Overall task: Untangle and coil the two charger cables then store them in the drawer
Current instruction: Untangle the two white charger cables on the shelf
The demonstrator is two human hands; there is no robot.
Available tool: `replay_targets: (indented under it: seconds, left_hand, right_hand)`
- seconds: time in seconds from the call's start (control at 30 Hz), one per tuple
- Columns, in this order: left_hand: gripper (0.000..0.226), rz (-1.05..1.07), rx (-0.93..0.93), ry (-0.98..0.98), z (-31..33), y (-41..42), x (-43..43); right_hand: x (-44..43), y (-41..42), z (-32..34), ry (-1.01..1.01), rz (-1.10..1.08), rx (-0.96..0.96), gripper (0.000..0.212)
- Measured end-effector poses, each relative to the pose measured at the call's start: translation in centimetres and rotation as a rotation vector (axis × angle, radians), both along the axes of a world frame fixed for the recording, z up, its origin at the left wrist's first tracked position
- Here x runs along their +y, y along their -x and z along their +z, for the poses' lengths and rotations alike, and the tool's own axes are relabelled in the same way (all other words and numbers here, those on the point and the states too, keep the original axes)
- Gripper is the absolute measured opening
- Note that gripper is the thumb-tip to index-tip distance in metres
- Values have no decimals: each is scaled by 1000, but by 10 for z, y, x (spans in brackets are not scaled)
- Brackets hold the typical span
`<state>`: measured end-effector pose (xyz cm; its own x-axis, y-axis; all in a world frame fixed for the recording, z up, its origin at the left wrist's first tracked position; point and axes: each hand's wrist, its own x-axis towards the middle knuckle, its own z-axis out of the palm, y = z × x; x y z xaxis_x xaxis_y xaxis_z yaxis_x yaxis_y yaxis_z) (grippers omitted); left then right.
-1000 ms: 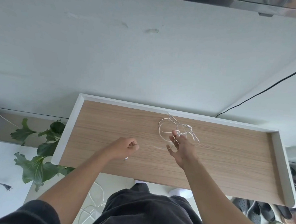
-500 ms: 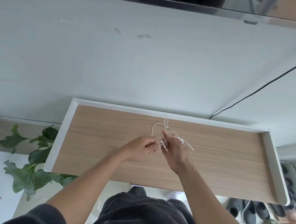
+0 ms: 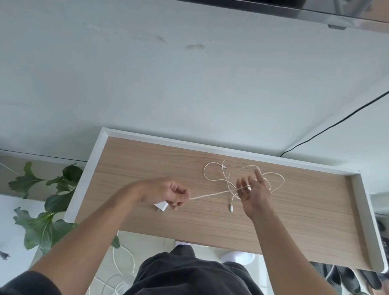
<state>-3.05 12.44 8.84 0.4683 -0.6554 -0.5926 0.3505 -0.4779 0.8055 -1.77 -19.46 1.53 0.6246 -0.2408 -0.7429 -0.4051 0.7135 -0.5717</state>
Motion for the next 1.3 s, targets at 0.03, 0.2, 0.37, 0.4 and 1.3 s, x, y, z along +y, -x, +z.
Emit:
replay_targets:
  seconds: [0.03, 0.2, 0.37, 0.4, 1.3]
  left_hand:
    - [25, 31, 9, 9, -3, -2, 10]
    - [29, 247, -342, -437, -29, -7, 39]
    - [22, 399, -506, -385, -40, -2, 13]
    - [26, 381, -522, -351, -37, -1, 1]
    - [47, 458, -282, 82, 6, -10, -11]
  right_hand:
    - [-5, 0, 0, 8, -7, 5, 43]
    - [-8, 7, 9, 92, 205, -38, 34]
    - [14, 15, 21, 149, 356, -84, 33]
    - [18, 17, 23, 142, 369, -85, 33]
    - [-41, -6, 12, 74, -33, 15, 61]
